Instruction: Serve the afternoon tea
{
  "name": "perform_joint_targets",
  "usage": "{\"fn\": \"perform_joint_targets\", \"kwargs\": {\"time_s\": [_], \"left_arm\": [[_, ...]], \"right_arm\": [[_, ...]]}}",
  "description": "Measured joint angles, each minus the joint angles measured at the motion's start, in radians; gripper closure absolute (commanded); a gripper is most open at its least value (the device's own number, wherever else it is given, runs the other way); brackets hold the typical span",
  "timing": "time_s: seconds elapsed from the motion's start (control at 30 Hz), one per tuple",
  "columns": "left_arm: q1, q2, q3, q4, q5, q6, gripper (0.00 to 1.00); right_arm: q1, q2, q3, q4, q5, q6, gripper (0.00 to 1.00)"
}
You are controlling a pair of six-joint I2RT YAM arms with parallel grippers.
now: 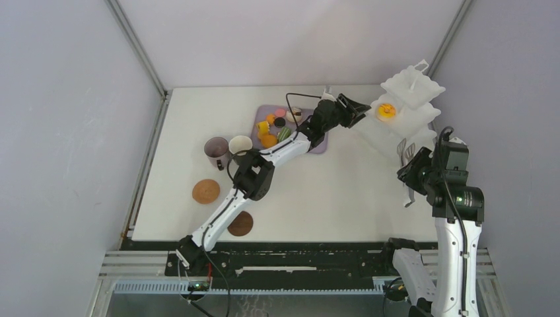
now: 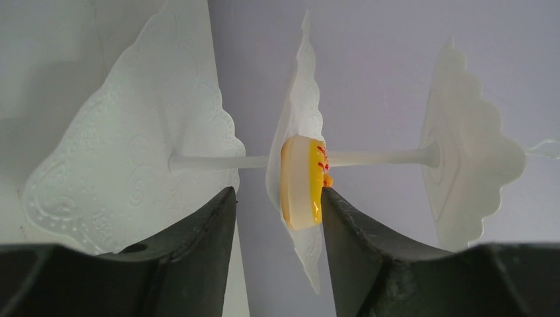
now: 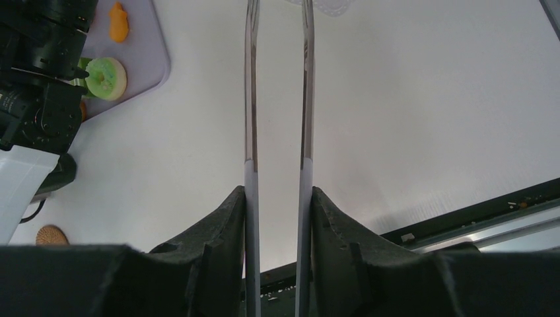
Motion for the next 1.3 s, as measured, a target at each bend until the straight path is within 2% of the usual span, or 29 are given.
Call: {"fn": "perform_joint_targets", "kwargs": {"time_s": [0.17,0.43,0.7,0.8,0.97,1.3], "left_arm": [[-0.002,0.001,0.000,0.001,-0.016,0.000,0.57],[-0.004,0.019,0.004,0.003,-0.037,0.003,0.59],[-0.018,0.029,0.016,0.008,-0.057,0.008,0.66],[-0.022,0.029,0.016,0.014,-0.068,0.007,0.75],[-0.024,0.029,0.016,0.031,-0.070,0.006,0.98],[-0.024,0.026,-0.002,0.052,-0.063,0.002,1.00]], "right_arm": [[0.008,0.000,0.000,0.000,0.004,-0.002,0.57],[0.014,0.003,0.000,0.000,0.011,-0.005,0.57],[0.019,0.006,0.000,0.000,0.019,-0.008,0.57],[0.021,0.008,0.000,0.000,0.019,-0.008,0.57],[0.026,0.010,0.000,0.000,0.022,-0.011,0.57],[0.027,0.002,0.000,-0.002,0.027,-0.011,0.58]]}}
